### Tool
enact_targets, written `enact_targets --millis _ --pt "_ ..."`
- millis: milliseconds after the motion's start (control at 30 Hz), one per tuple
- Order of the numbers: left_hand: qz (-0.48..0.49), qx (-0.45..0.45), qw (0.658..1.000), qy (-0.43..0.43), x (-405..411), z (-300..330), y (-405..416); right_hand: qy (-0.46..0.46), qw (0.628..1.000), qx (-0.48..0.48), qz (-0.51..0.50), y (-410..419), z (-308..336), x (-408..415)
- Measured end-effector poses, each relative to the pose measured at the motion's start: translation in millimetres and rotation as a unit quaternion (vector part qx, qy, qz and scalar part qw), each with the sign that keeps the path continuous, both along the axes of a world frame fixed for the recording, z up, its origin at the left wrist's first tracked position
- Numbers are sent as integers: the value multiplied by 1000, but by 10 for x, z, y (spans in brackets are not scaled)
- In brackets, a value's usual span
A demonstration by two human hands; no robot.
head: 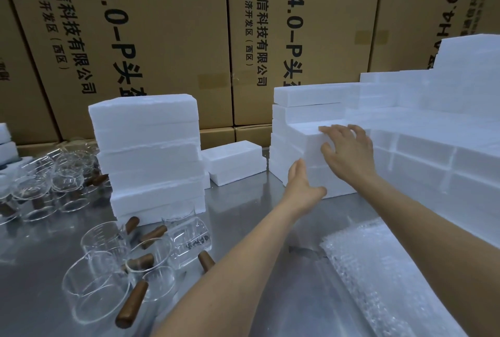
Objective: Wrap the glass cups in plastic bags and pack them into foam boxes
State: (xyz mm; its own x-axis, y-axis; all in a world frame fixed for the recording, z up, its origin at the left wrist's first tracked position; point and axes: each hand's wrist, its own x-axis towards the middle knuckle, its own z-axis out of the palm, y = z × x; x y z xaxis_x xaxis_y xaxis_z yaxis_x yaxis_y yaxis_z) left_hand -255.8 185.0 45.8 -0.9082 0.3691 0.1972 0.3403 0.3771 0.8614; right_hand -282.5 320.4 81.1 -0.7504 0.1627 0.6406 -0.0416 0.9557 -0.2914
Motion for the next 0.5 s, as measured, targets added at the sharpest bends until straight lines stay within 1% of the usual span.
enact_targets --millis 100,167,267,300,333,367,400,433,500 --pt "-11 -4 1000 -18 35 0 -25 -21 1000 -2 -9 -23 -24 -25" --pt "-16 -17 1000 -9 84 21 -72 -31 999 5 -13 -17 -14 -29" --pt "9 -34 998 45 246 27 -218 -67 998 14 -14 -15 6 11" --pt "22 -51 996 69 326 15 -307 -73 997 13 -11 -26 11 42" --pt "38 -86 991 98 410 -8 -417 -69 998 10 -8 -44 9 84" --pt "59 -141 979 133 490 -33 -544 -57 998 4 -4 -72 5 135" --pt "86 -204 960 171 552 -53 -687 -38 999 -7 2 -110 5 192" --pt "117 -258 936 209 608 -67 -834 -18 1000 -23 10 -165 1 258" --pt "182 -333 888 259 700 -76 -1117 15 997 -70 31 -330 -9 403"
